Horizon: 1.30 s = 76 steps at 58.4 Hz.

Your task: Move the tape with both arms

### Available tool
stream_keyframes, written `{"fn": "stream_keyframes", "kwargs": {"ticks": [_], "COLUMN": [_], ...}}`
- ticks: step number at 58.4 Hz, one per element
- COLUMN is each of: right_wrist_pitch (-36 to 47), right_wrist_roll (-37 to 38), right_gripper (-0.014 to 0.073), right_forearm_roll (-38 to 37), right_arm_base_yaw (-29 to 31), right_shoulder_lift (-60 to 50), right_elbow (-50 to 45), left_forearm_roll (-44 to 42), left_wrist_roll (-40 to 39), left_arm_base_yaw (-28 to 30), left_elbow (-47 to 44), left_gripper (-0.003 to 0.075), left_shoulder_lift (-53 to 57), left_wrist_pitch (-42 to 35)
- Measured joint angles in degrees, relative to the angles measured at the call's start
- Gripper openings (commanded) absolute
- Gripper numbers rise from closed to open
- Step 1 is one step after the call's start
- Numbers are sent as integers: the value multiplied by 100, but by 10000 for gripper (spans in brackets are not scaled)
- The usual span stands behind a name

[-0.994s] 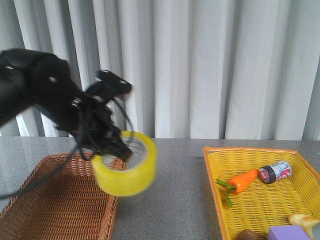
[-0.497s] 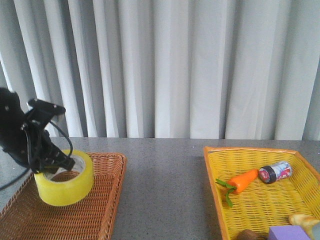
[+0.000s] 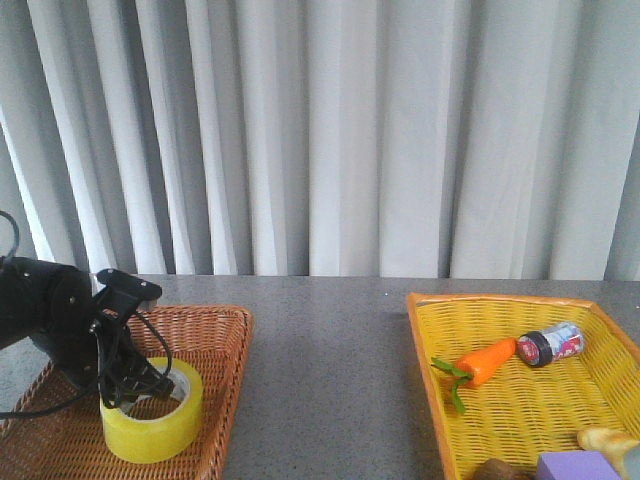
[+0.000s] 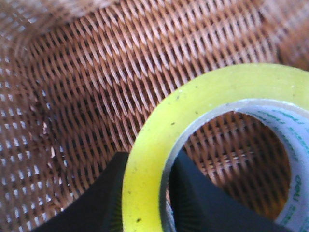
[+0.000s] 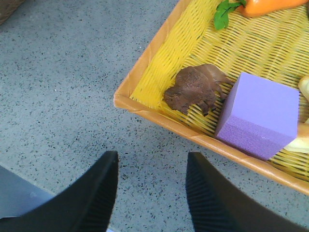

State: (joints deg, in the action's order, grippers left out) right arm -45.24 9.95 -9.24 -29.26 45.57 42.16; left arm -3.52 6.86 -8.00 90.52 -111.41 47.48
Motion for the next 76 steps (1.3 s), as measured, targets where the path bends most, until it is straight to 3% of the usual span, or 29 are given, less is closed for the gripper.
{"fn": "stream_keyframes", "kwargs": {"ticks": [6, 17, 25, 55, 64, 76], "right_wrist_pitch": [0, 0, 0, 0, 0, 0], "right_wrist_roll": [0, 0, 0, 0, 0, 0], "right_gripper": [326, 326, 326, 326, 326, 326], "right_forearm_roll": [0, 0, 0, 0, 0, 0], "right_arm_base_yaw": [0, 0, 0, 0, 0, 0], "right_shoulder_lift": [0, 0, 0, 0, 0, 0], "right_elbow": [0, 0, 0, 0, 0, 0], "left_forearm_roll": [1, -59, -65, 352, 560, 607], "left_wrist_roll": [-71, -96, -97, -115, -115, -115], "left_arm_base_yaw": [0, 0, 0, 0, 0, 0], "left_elbow": [0, 0, 0, -56, -617, -2051], "left_gripper": [179, 440, 538, 534, 534, 534], "left_shoulder_lift": [-24, -5, 167, 2478, 3409, 4812], "left_wrist_pitch": [0, -7, -3, 1016, 1025, 730]}}
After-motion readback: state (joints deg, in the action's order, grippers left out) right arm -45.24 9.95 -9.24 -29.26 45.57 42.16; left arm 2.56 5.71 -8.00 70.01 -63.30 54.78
